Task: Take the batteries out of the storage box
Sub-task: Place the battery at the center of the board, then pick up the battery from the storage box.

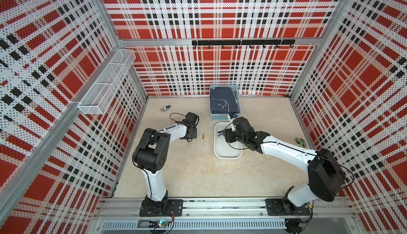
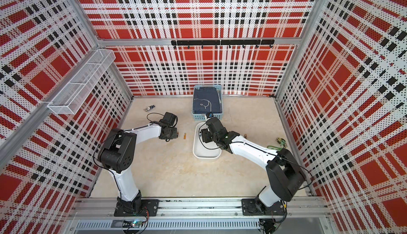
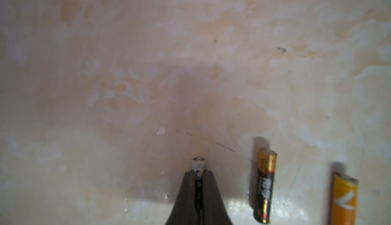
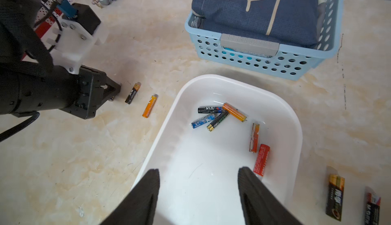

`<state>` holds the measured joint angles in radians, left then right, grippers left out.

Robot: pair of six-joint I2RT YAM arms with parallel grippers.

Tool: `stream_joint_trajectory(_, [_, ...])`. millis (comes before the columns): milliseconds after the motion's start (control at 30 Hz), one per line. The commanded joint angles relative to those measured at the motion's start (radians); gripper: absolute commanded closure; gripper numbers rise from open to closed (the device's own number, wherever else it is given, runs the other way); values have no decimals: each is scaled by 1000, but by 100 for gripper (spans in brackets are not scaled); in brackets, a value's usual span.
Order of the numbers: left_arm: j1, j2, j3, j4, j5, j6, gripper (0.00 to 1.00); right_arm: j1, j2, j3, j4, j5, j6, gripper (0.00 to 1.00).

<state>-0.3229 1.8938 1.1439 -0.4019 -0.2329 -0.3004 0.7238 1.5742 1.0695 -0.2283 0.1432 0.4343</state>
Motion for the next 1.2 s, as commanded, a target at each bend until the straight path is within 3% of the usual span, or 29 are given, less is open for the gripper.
stream_joint_trajectory(0, [16,38,23,16,-39,26,100,-4,89,100,-190,12,148,41])
stream_joint_trajectory(100, [18,49,28,15,-48,30,99,-5,148,170,-252,10,188,42])
stream_joint_trajectory(233, [18,55,27,16,-61,26,83,-24,224,225,-274,-15,235,42])
stream_joint_trajectory(500, [0,-2,29,0,-92,9,70,-45,389,367,-323,9,267,45])
stream_joint_trajectory(600, [-18,-39,31,-12,-112,1,70,-50,439,417,-344,25,269,46])
stream_joint_trajectory(633, [-26,-56,33,-19,-118,-3,64,-51,455,431,-353,32,270,47])
stream_joint_trajectory(700, [-43,-90,37,-36,-129,-12,64,-55,476,448,-350,46,271,48])
stream_joint_trajectory(733, [-53,-111,40,-46,-138,-21,57,-57,489,458,-353,48,269,49])
stream_joint_trajectory(800, [-69,-153,37,-53,-148,-32,57,-61,515,482,-361,52,264,51])
stream_joint_trajectory(867, [-88,-201,9,-36,-167,-52,46,-61,543,510,-372,56,259,53])
stream_joint_trajectory(1167, [-113,-343,-200,163,-162,-152,46,-69,627,563,-397,110,247,56])
